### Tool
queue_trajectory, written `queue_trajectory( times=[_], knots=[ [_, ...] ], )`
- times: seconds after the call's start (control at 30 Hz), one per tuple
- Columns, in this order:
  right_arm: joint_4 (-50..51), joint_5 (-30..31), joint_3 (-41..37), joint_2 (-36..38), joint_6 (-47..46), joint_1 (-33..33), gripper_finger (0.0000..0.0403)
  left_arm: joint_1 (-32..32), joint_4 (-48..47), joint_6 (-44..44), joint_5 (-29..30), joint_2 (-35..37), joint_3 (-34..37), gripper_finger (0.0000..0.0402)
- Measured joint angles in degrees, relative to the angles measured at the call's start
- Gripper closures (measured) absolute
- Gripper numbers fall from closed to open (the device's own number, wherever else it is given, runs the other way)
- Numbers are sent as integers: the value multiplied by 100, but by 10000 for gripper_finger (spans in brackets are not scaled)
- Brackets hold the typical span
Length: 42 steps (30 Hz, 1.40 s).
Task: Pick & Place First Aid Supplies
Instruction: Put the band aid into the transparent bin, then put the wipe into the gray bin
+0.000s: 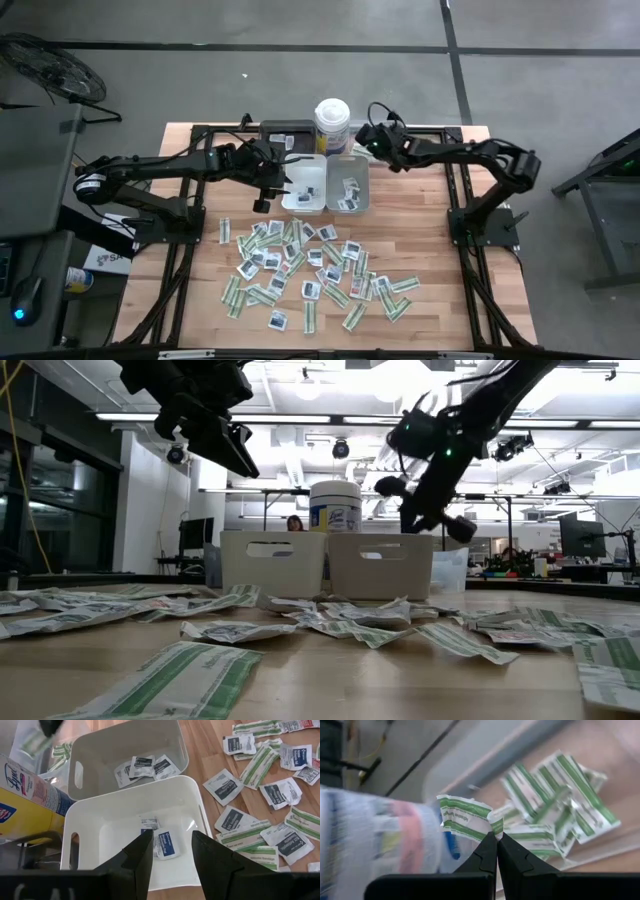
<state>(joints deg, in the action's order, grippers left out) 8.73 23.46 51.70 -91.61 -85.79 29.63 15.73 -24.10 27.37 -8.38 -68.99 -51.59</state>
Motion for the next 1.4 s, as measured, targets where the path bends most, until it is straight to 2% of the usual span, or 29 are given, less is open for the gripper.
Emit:
queue_trajectory(
  times=[0.27,0.63,0.83,1.07,1.4],
  knots=[
    [-80,-14,0,-405,-1009,19,403,0,-2,-10,2,0,0,269],
    [-259,-58,-2,-418,-890,155,399,0,-2,-60,7,0,0,269],
    [-258,-140,-2,-415,-823,153,360,0,-2,-60,7,0,0,269],
    [-258,-222,-2,-415,-413,153,319,0,-3,-62,8,0,0,269],
    [-254,-362,-2,-192,773,153,310,0,-2,-63,7,0,0,269]
  ],
)
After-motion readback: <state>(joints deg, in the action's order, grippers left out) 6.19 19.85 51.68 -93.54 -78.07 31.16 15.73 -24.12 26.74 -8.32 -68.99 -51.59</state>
